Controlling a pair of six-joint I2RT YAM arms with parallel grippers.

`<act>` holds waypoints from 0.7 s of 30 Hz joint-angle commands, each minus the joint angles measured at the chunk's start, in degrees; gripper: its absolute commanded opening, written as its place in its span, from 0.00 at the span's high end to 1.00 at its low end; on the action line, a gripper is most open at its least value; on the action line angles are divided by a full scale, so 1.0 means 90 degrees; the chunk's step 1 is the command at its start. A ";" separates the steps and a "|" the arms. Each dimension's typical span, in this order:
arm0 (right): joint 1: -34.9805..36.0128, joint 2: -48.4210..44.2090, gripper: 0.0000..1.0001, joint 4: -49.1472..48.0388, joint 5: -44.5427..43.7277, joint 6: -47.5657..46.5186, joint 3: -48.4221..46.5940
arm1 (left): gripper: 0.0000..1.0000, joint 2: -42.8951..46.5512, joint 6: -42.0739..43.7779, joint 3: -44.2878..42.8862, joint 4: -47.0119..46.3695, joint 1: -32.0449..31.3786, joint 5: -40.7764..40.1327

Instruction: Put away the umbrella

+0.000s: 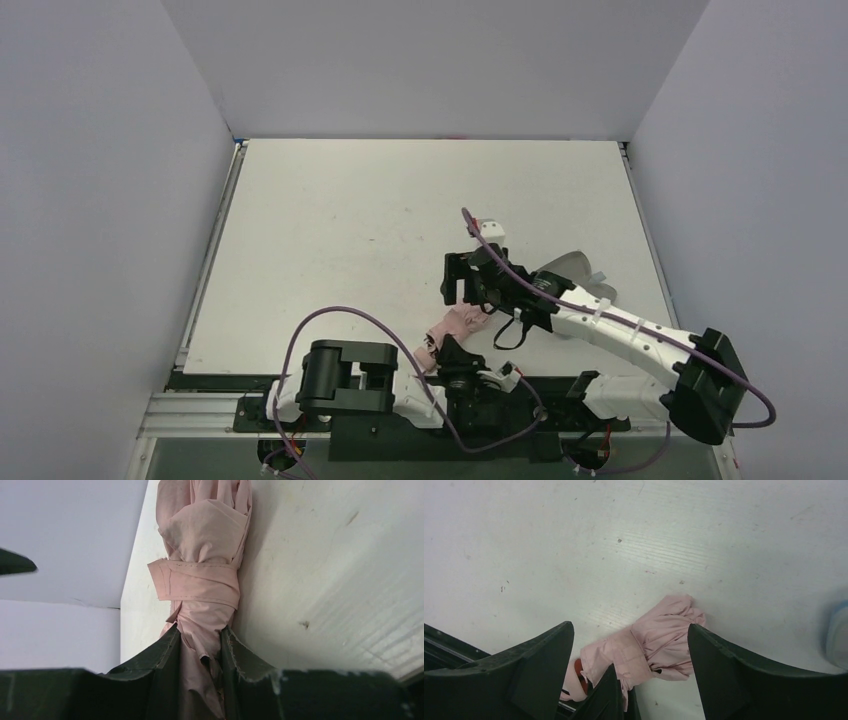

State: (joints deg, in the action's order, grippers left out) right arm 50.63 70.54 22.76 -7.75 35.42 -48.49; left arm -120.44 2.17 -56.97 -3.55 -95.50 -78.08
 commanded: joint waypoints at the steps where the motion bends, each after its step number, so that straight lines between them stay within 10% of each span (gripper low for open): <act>1: -0.0517 -0.0827 0.19 0.0299 -0.0293 0.0779 0.0370 | 0.75 0.0031 -0.0884 -0.0251 0.0568 0.0136 0.1552; 5: -0.1028 -0.1489 0.18 0.0400 -0.0059 0.1092 0.0873 | 0.28 0.0218 -0.0978 -0.0490 0.0989 0.0249 0.1992; 9: -0.1246 -0.1955 0.16 0.0698 -0.0121 0.1437 0.1113 | 0.07 0.0579 -0.1034 -0.0603 0.1105 0.0274 0.2340; 21: -0.1442 -0.2950 0.14 0.1135 -0.0368 0.2303 0.1400 | 0.03 0.2547 -0.1156 -0.0020 0.1420 0.0285 0.3651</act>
State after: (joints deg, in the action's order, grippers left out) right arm 38.17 46.30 31.94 -9.08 52.97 -36.07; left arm -105.01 -5.98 -59.02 7.25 -92.90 -51.37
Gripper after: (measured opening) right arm 0.855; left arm 0.971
